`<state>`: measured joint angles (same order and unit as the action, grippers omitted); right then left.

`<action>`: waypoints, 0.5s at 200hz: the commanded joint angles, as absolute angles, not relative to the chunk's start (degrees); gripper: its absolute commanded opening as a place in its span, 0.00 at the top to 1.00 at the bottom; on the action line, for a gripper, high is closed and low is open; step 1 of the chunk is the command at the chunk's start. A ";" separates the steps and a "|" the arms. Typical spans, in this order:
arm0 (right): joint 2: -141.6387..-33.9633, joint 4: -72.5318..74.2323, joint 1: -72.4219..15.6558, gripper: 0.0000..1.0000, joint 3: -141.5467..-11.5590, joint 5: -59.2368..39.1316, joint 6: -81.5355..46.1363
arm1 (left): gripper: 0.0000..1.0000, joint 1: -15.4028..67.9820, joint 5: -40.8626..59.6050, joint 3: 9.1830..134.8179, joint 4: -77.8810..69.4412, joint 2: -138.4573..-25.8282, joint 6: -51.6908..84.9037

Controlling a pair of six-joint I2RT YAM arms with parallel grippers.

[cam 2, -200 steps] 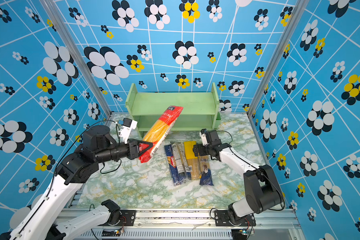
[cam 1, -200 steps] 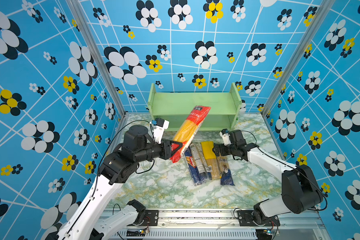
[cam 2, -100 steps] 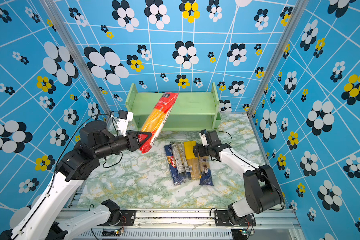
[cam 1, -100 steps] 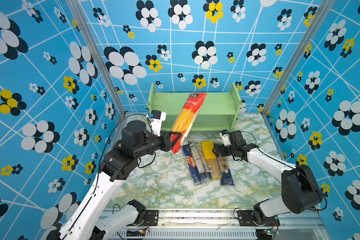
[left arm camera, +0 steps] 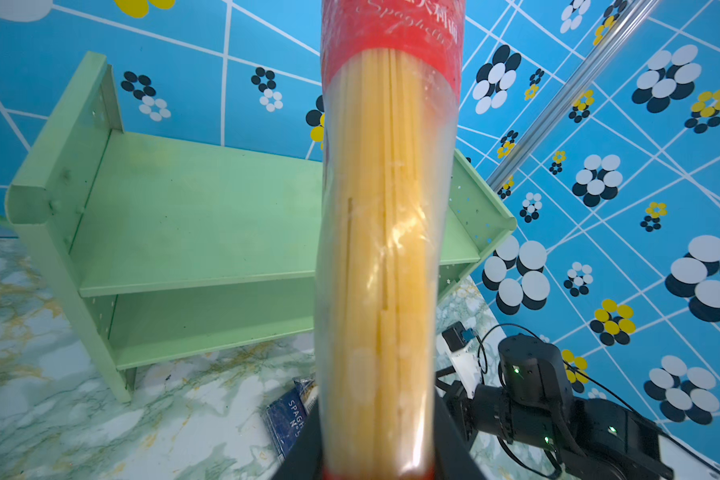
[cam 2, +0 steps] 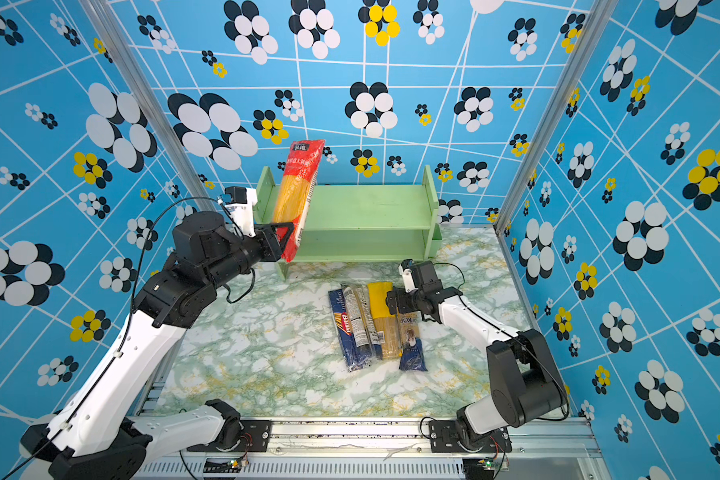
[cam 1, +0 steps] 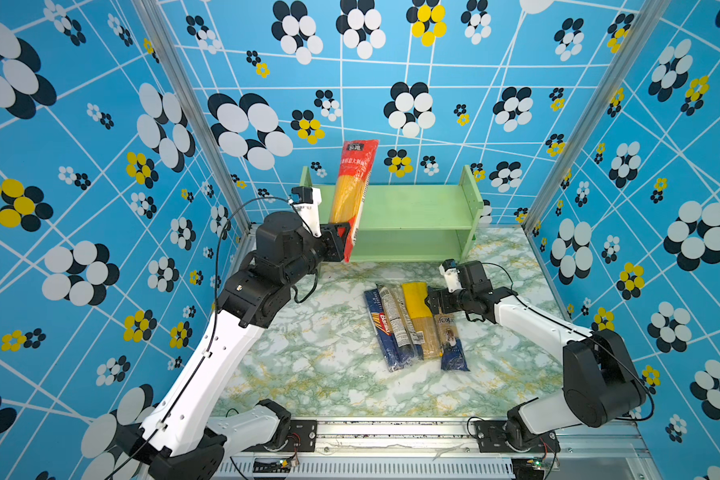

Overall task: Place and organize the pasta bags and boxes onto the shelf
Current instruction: 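Carry the red bag with the left gripper up toward the shelf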

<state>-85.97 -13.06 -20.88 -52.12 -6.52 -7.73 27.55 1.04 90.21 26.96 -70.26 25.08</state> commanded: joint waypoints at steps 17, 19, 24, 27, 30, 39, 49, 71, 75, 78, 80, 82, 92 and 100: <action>-84.95 -12.56 -21.25 0.01 -51.37 -5.50 -7.72 | 1.00 25.98 -3.16 99.55 14.24 -75.87 20.47; -84.98 -12.52 -21.26 0.01 -51.41 -5.53 -7.71 | 1.00 25.87 -3.23 99.88 14.30 -76.29 20.41; -84.93 -12.48 -21.31 0.01 -51.33 -5.47 -7.73 | 1.00 25.60 -3.53 100.66 14.33 -77.34 20.18; -84.94 -12.48 -21.27 0.01 -51.33 -5.45 -7.77 | 1.00 25.44 -3.72 101.13 14.32 -77.95 20.13; -84.96 -12.38 -21.27 0.01 -51.24 -5.45 -7.77 | 1.00 25.27 -3.98 101.62 14.40 -78.56 20.12; -84.99 -12.31 -21.24 0.01 -51.15 -5.45 -7.87 | 1.00 24.82 -4.50 103.09 14.75 -80.51 19.88; -84.98 -12.30 -21.25 0.01 -51.13 -5.53 -7.87 | 1.00 24.21 -5.88 105.25 16.21 -82.85 19.90; -84.68 -12.30 -21.26 0.01 -51.08 -5.54 -7.91 | 1.00 23.18 -7.58 108.52 16.96 -87.63 19.33; -84.62 -12.29 -21.23 0.01 -51.04 -5.54 -7.91 | 1.00 23.06 -7.48 109.03 17.07 -88.52 19.43; -84.52 -12.24 -21.25 0.01 -51.00 -5.42 -7.87 | 1.00 22.99 -7.43 109.51 17.27 -89.14 19.50; -84.50 -12.22 -21.22 0.01 -50.94 -5.38 -7.83 | 1.00 22.97 -7.39 109.75 17.48 -89.61 19.58; -84.47 -12.22 -21.26 0.01 -50.90 -5.32 -7.83 | 1.00 22.90 -7.39 110.14 17.69 -90.06 19.57; -84.29 -12.14 -21.25 0.01 -50.72 -4.98 -7.74 | 1.00 22.76 -7.52 112.01 19.55 -92.22 19.79; -84.11 -12.26 -21.27 0.01 -50.61 -4.84 -7.56 | 1.00 22.76 -7.81 113.03 20.27 -93.55 19.90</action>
<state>-85.86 -13.02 -20.88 -51.99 -6.11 -7.73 23.22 -5.56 106.94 26.63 -91.77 21.30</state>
